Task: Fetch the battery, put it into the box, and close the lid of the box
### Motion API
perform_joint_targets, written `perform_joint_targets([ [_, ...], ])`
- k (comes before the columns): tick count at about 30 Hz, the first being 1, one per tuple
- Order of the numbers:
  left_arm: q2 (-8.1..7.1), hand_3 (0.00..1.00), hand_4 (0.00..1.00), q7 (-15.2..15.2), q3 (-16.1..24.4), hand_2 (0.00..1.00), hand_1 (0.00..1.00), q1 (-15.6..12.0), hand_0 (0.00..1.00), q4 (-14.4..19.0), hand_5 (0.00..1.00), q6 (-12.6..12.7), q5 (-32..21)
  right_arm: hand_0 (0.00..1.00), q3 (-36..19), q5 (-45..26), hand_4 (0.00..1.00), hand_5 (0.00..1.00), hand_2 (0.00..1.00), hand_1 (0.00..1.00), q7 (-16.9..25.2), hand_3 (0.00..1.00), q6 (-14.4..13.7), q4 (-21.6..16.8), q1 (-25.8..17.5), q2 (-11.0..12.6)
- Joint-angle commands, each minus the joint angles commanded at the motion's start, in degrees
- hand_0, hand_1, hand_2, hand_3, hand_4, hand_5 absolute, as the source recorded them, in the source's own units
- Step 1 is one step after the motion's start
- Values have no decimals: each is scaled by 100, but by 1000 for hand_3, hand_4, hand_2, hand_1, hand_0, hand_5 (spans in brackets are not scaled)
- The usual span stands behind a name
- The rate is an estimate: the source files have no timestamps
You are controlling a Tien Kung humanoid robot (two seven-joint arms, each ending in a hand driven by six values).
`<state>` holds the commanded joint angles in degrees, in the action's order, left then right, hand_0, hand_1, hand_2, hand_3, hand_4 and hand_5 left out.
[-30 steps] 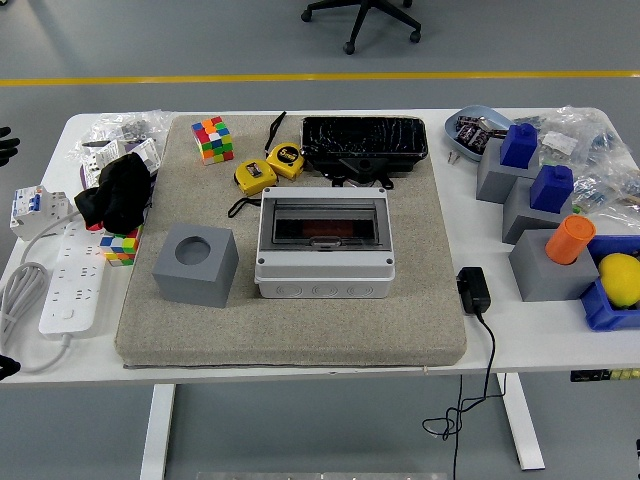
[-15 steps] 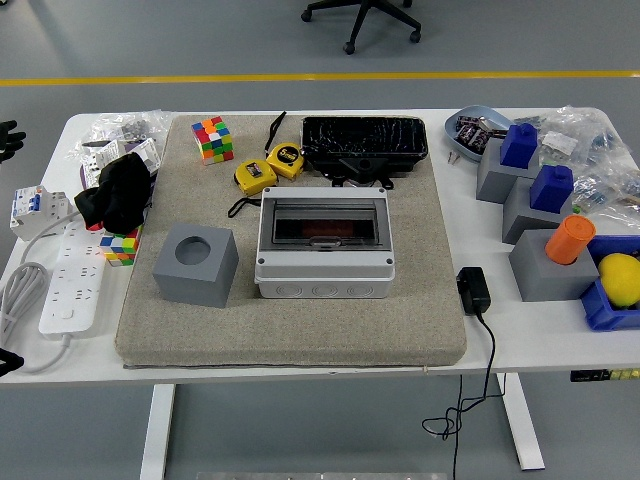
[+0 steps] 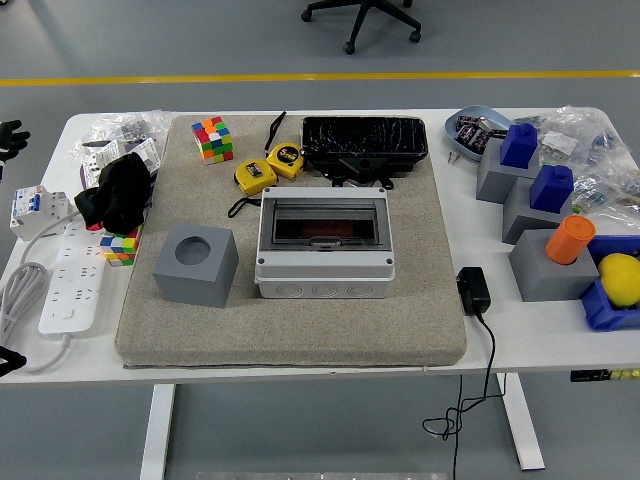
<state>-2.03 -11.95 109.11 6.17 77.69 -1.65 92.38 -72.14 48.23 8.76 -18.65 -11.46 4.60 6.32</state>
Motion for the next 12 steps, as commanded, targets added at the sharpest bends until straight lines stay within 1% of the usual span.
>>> perform_joint_targets([
  [12, 6, 697, 998, -2, -6, 684, 712, -1, 750, 5, 888, 0, -3, 865, 0, -10, 998, 998, 814, 849, -40, 835, 16, -2, 8, 10],
])
